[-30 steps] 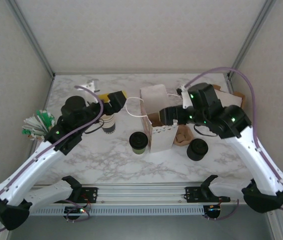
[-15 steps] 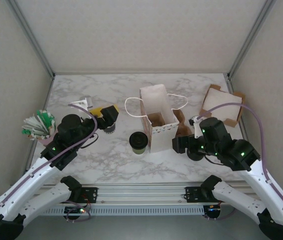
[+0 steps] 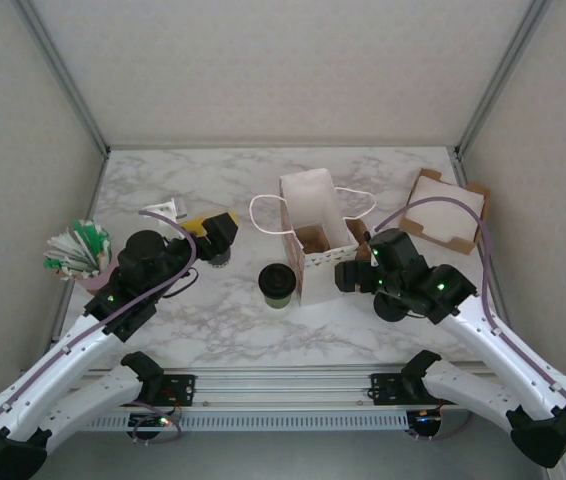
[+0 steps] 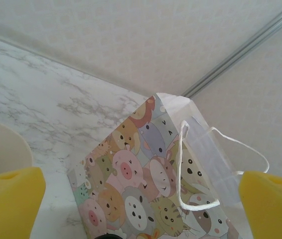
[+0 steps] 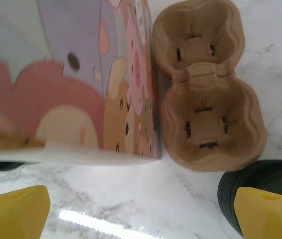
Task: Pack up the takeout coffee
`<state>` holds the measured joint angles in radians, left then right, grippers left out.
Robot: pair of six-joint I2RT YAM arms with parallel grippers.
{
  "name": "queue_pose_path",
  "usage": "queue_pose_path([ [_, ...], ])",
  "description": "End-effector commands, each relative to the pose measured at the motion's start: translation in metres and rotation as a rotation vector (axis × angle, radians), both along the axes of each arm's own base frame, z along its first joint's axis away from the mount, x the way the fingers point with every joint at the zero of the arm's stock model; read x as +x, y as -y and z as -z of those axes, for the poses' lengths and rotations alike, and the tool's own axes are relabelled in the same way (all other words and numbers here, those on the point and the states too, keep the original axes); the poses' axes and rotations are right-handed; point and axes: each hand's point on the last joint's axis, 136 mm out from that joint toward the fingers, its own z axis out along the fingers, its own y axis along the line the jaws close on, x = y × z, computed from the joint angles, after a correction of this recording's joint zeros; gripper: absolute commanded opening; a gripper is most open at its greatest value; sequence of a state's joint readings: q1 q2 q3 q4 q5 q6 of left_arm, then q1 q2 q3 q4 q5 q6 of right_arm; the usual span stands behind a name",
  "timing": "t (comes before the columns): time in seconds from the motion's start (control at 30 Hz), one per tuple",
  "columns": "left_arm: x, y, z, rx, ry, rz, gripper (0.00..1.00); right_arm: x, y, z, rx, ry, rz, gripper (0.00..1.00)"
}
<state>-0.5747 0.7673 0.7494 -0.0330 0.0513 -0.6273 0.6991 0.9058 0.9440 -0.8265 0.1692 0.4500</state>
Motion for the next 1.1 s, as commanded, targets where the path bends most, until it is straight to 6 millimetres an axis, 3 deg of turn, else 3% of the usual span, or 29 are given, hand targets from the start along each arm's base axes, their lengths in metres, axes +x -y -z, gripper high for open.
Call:
queue_pose_path([
  [0.0,-0.001,0.004,-0.002,-0.025,0.011,0.014,1.00,0.020,0.006,-0.004,-0.016,0.056,0.080,0.95],
  [0.33,0.002,0.009,0.005,-0.022,-0.004,0.028,1.00,0.038,0.034,-0.001,-0.071,0.053,0.194,0.96],
  [0.6,0.002,0.008,0.009,-0.018,-0.012,0.016,1.00,0.047,0.028,0.001,-0.053,0.019,0.174,0.98],
  [0.77,0.001,0.006,0.012,-0.017,-0.018,0.008,1.00,0.039,0.013,-0.003,0.011,0.013,0.086,0.98],
  [1.07,0.003,0.001,0.019,0.001,-0.036,-0.024,1.00,0.004,0.010,-0.009,0.079,-0.064,0.020,0.96],
])
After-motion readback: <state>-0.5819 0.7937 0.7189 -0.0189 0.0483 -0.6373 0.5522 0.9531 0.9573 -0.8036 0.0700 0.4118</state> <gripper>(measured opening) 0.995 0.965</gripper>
